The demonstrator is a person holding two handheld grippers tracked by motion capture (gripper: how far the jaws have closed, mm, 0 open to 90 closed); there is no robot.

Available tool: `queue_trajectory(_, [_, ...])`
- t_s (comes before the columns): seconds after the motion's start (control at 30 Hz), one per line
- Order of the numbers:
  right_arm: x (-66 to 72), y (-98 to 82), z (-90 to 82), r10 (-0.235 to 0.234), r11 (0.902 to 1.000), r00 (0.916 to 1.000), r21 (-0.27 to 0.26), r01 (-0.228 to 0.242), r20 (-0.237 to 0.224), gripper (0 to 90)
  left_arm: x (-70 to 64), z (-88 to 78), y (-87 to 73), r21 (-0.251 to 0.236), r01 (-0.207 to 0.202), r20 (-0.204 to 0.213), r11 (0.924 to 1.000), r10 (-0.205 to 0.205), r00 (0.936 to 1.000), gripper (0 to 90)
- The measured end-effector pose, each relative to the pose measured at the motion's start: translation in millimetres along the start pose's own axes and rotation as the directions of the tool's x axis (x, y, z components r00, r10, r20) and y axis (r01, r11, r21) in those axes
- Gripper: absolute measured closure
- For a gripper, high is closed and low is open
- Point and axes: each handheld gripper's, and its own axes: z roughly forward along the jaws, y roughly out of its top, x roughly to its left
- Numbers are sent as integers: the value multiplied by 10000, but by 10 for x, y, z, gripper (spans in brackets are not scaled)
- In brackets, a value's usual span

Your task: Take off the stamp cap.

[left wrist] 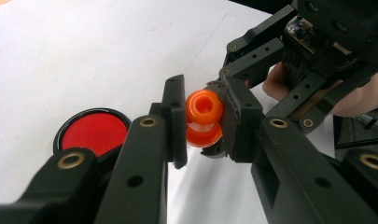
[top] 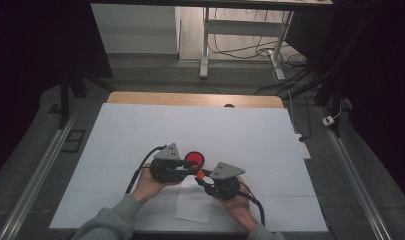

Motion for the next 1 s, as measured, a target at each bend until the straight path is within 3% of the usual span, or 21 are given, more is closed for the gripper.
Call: queue_trajectory(1.0, [-137, -106, -186, 150, 9998, 9987, -124, -144, 494, 639, 25, -45, -1, -41, 38, -68, 10000, -38, 10000, 724])
